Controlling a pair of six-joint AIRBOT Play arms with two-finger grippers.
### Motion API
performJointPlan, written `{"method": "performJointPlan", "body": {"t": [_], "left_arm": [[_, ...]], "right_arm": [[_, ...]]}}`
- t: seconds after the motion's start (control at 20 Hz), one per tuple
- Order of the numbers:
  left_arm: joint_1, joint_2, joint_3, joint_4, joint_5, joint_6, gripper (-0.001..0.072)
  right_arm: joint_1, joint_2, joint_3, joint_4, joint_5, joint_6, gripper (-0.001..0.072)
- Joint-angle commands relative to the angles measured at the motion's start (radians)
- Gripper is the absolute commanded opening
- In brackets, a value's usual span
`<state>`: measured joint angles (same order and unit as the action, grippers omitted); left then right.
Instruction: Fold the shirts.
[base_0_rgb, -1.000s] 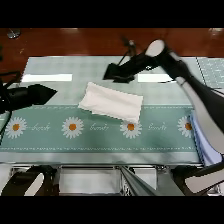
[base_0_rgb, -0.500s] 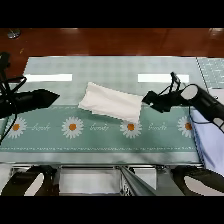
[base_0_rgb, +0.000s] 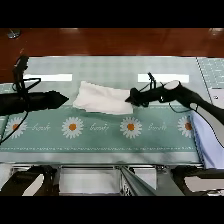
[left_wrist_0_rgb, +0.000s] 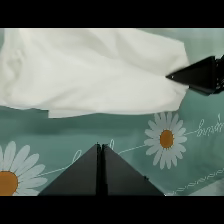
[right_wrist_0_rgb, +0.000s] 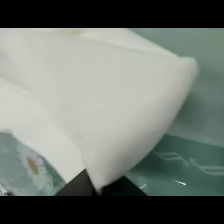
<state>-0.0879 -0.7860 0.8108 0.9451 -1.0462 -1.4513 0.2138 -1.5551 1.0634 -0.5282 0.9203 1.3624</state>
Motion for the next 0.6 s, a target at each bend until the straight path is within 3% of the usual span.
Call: {"method": "performJointPlan", "body": {"t": [0.0,0.1,0.25,0.55], "left_arm": [[-0.052,-0.038,0.000,-0.003,0.012,0.000,0.0031],[-0.072,-0.047,0.000,-0.002,0.026,0.000,0.0030],[-0.081,-0.051,0.000,-0.003,0.049,0.000,0.0031],[-0.081,-0.051,0.000,-0.003,0.052,0.000,0.0031]], "right_arm": [[-0.026,0.031,0.304,-0.198,0.146,0.074,0.0022],[-0.082,0.098,0.464,-0.371,0.223,0.196,0.0023],[-0.186,0.193,0.608,-0.463,0.381,0.254,0.0022],[-0.455,0.383,0.624,-0.711,0.663,0.372,0.0022]]}}
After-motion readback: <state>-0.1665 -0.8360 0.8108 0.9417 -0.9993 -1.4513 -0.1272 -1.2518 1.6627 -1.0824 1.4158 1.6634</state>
